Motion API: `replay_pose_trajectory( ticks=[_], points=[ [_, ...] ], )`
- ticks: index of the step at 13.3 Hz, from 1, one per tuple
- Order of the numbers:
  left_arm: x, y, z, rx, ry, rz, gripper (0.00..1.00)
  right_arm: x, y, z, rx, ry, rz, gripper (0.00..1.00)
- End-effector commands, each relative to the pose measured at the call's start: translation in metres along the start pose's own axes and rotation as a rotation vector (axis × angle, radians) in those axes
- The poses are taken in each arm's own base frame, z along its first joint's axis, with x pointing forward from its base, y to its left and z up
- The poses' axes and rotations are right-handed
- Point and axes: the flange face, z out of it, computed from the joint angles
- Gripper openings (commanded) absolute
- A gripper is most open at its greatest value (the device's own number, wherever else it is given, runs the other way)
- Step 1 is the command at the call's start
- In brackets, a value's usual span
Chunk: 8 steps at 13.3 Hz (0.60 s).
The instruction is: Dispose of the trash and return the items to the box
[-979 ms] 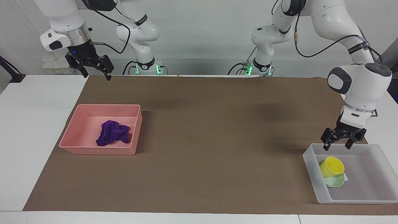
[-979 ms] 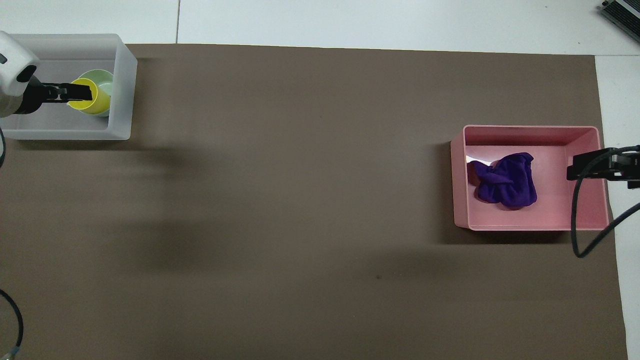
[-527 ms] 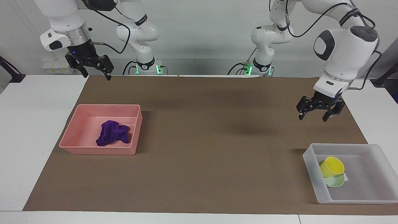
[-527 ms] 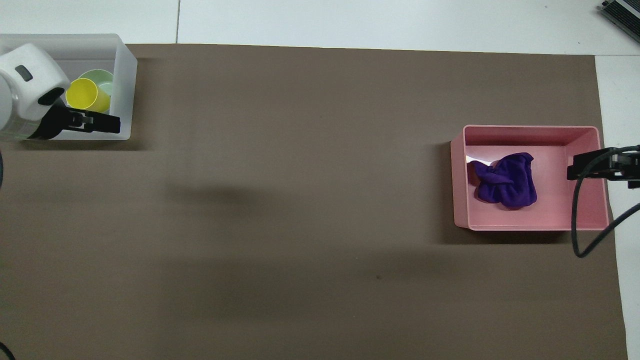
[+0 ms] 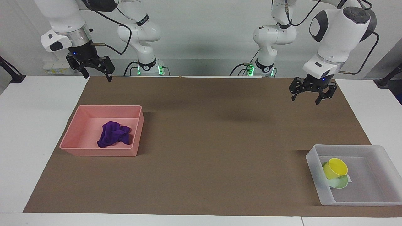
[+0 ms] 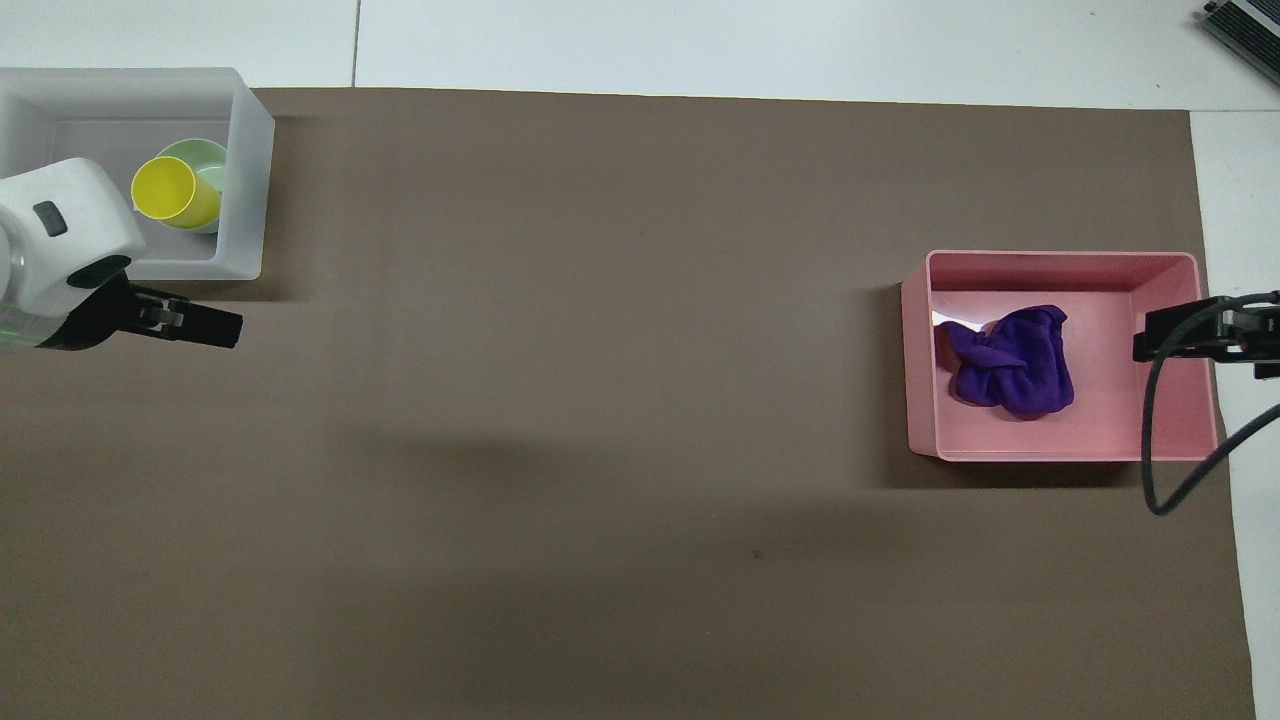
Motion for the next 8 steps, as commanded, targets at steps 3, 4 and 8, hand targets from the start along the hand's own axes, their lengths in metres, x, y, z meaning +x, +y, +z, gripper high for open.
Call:
replay_pose_trajectory(
  ticks=[3, 4, 8],
  points=[
    [0.0069, -0.0099, -0.0160, -0.014, -0.017, 0.002, 1.00, -0.0039, 0.0018, 0.0018, 0.011, 0.005, -0.003, 1.00],
    [0.0072, -0.0107, -0.0170, -0.016, -0.017, -0.002, 1.00, -0.0039, 0.0018, 0.0018, 0.011, 0.005, -0.005, 1.00],
    [0.0069, -0.0128, -0.0157, -0.010, -0.013, -0.010, 1.00, -0.0039, 0.0018, 0.0018, 0.011, 0.005, -0.009, 1.00]
  ],
)
